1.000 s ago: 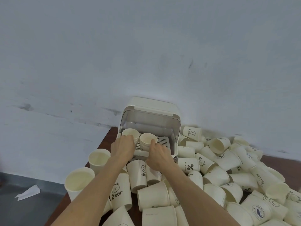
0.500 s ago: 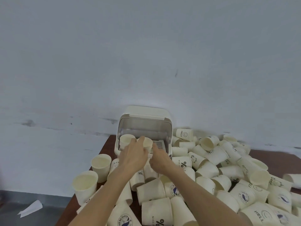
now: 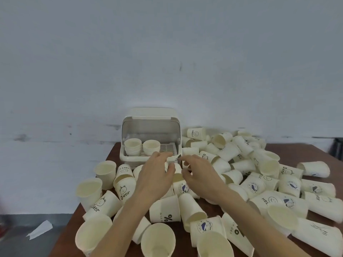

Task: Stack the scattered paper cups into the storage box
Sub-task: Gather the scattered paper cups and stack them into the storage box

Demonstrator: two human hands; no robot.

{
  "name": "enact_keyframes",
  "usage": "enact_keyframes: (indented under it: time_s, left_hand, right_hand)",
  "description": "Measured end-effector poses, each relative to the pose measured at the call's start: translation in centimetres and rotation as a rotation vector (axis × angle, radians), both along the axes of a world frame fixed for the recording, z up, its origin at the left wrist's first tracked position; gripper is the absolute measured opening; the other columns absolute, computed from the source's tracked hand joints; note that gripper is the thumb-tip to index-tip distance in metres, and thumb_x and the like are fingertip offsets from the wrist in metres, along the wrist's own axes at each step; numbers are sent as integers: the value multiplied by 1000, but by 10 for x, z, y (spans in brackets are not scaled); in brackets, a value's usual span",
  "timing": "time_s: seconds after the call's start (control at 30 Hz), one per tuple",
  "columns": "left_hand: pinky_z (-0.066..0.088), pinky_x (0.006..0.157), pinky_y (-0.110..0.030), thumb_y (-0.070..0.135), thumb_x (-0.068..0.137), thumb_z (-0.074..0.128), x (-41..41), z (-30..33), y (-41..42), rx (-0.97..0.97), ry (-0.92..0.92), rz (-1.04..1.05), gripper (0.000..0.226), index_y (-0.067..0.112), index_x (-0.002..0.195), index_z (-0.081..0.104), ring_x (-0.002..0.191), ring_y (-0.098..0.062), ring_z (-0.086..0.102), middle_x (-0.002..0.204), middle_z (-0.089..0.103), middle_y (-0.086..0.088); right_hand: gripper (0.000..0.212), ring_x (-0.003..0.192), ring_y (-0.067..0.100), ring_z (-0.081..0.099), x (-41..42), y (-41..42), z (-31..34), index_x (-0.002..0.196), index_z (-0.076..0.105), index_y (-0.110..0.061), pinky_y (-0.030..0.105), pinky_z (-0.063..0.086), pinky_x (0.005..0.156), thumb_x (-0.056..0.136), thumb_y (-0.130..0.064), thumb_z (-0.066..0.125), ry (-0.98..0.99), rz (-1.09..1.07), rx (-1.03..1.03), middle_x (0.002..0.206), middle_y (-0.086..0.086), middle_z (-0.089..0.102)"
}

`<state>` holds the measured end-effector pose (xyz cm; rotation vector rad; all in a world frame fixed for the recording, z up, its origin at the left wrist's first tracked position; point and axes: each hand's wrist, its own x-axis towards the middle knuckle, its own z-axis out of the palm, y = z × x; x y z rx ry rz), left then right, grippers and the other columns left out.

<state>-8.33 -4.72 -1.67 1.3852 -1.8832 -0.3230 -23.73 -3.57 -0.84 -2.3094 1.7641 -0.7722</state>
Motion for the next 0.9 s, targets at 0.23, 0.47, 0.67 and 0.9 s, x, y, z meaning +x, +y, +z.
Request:
enact_keyframes:
  time_s: [0.23,0.47,0.67,0.9]
  left_hand:
    - [50,83,-27,25,94,53,4,-15,18,10,88,-14,29,33,121,61,83,0,56,104,56,13]
    - [50,82,-29,22,94,54,13,-22,35,29,132,18,24,31,112,67,83,-1,57,92,60,14]
    - [49,79,-25,20,94,55,19,-27,46,53,164,52,23,30,111,68,80,-1,57,90,61,16]
    - [49,78,-22,22,94,55,12,-30,46,54,146,19,24,33,110,68,83,3,58,91,60,19]
  right_hand:
    - [40,106,3,48,-19,44,-8,136,47,-24,16,36,89,96,-26,48,-26,-1,-28,123,-11,54]
    - [38,108,3,49,-20,57,-21,134,48,-26,17,38,90,97,-26,48,-60,12,-26,122,-13,54]
    - [36,99,5,51,-21,63,-26,131,51,-25,18,38,84,95,-25,50,-53,21,-41,114,-12,54]
    - [36,101,5,53,-25,66,-27,132,51,-26,24,43,89,96,-27,48,-63,-3,-6,115,-14,55]
